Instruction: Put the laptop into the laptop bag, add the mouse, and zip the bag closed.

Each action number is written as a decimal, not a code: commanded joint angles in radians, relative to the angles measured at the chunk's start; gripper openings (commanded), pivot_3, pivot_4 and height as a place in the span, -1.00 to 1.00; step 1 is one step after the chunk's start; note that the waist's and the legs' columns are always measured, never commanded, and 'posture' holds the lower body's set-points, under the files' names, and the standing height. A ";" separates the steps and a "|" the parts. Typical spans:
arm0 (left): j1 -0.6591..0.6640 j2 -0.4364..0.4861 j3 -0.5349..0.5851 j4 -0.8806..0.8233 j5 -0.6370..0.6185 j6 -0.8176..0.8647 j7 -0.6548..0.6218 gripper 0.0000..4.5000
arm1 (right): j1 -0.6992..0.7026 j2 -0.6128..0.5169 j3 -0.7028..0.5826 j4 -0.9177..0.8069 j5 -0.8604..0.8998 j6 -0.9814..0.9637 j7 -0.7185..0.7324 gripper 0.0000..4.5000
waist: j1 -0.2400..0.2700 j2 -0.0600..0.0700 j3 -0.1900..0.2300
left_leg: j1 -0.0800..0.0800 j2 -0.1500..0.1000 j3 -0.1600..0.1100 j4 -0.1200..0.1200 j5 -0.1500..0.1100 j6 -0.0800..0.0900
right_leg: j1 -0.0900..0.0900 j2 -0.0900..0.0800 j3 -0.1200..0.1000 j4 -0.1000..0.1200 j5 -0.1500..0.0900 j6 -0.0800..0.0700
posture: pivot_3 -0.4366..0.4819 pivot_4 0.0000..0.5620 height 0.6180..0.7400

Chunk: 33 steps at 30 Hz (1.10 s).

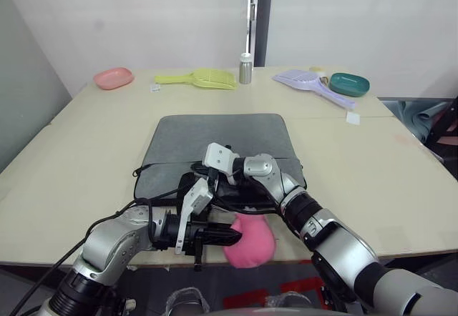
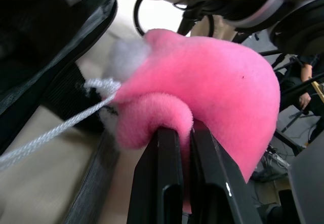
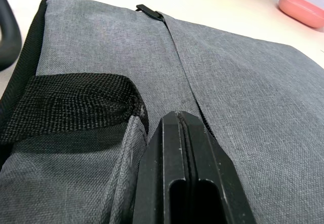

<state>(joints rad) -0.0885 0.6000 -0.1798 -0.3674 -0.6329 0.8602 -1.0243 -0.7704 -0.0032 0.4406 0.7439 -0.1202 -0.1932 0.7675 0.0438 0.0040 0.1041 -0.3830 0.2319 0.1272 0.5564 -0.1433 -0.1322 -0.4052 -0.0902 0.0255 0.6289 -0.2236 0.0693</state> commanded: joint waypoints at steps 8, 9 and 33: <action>0.033 0.089 0.094 -0.076 -0.079 0.057 0.018 0.25 | 0.035 -0.010 0.014 0.095 -0.046 0.061 0.002 -1.00 | -0.006 0.001 0.000 | -0.002 0.000 0.001 -0.003 0.000 0.000 | -0.006 0.001 0.001 0.000 0.000 0.000 | -0.05 -0.47 1.00; 0.047 0.104 0.125 -0.090 -0.099 0.070 0.023 0.44 | 0.035 -0.009 0.014 0.096 -0.046 0.059 0.001 -1.00 | -0.007 0.001 0.000 | -0.001 0.000 0.001 -0.004 0.000 0.000 | -0.007 0.001 0.001 -0.001 0.000 0.000 | -0.05 -0.47 1.00; 0.295 0.388 0.584 0.033 -0.180 -0.042 -0.172 1.00 | 0.048 0.089 -0.176 -0.209 0.288 0.222 0.147 -1.00 | -0.009 0.000 0.013 | -0.009 0.004 0.004 -0.009 0.000 -0.002 | -0.015 0.006 0.003 -0.011 0.001 0.000 | -0.05 -0.47 1.00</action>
<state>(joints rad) 0.2187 0.9742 0.3670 -0.3473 -0.8106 0.8359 -1.1787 -0.7287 0.0702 0.3049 0.6224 0.0866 -0.0561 0.8862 0.0345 0.0039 0.1172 -0.3923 0.2369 0.1312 0.5474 -0.1427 -0.1348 -0.4199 -0.0829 0.0281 0.6166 -0.2229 0.0689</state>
